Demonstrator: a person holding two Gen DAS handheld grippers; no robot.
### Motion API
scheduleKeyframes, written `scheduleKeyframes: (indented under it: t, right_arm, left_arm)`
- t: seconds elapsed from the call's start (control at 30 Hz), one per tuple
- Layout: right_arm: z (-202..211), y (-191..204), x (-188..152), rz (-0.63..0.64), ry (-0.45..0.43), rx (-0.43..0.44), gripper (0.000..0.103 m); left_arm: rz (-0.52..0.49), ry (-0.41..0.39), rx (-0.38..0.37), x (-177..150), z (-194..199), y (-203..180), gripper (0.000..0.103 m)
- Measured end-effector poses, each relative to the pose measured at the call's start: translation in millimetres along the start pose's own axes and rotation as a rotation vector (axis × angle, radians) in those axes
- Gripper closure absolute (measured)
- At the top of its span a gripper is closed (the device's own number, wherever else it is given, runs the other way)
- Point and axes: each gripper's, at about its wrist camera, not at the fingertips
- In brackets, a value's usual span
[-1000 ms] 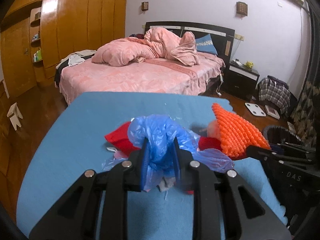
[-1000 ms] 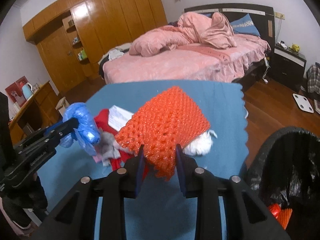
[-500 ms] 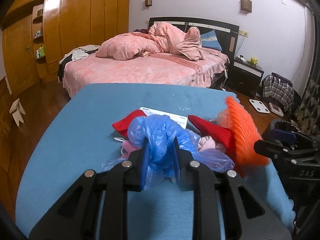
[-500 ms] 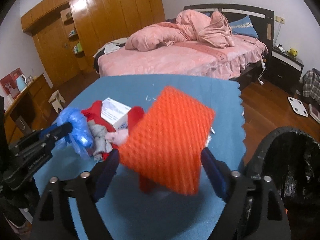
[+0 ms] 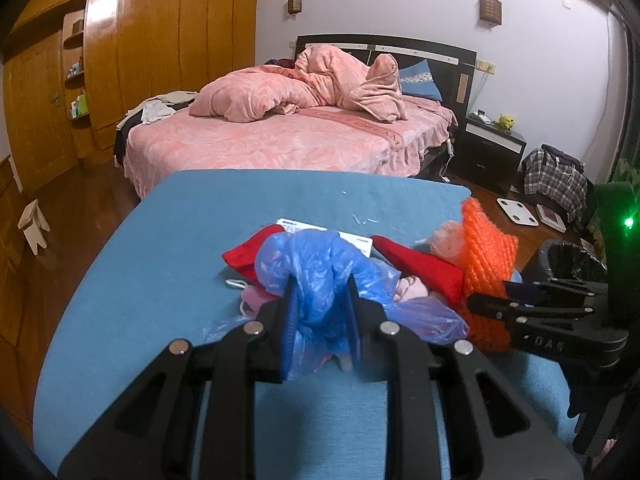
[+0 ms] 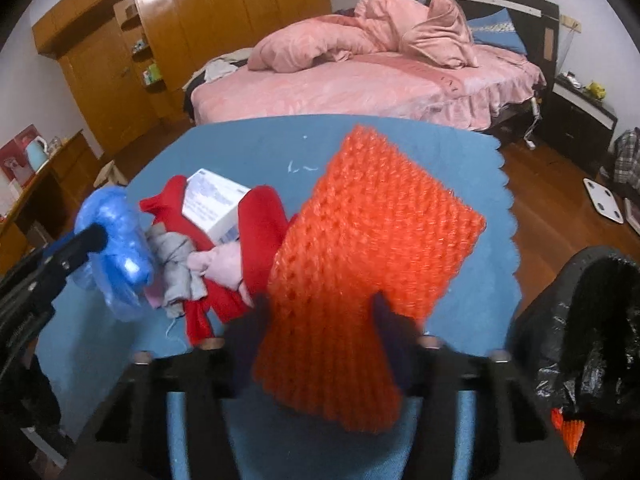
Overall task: Collect trash
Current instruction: 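Grasp the second orange mesh sleeve with the right tool and lift it, then move both tools over the black bin and release the blue bag and orange sleeve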
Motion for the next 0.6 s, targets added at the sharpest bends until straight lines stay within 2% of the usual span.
scheduleKeyframes:
  t: [0.1,0.23,0.4,0.6]
  right_arm:
    - [14,-1,1,0.005,-0.049,0.016,0.078]
    - [36,0,3,0.020,-0.106,0.017,0.078]
    - [66,-10,8,-0.019,-0.166,0.045,0.078]
    - [99,-33,1,-0.053,-0.210,0.012,0.078]
  left_arm:
    - [-0.004,0.000,-0.004,1,0,-2,0.082]
    - [-0.007,-0.006,-0.012,4,2,-4,0.082]
    - [-0.023,-0.023,-0.023,8,9,-13,0.082]
    - [-0.053,-0.046,-0.056,16,17,-36,0.082]
Point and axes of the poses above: each gripper's, at about its wrist camera, not at the fingertips, and z roughly against the way its jaws point, y to its left, x to its top, and after that the axes turned 14 degrees about -x, right-handed
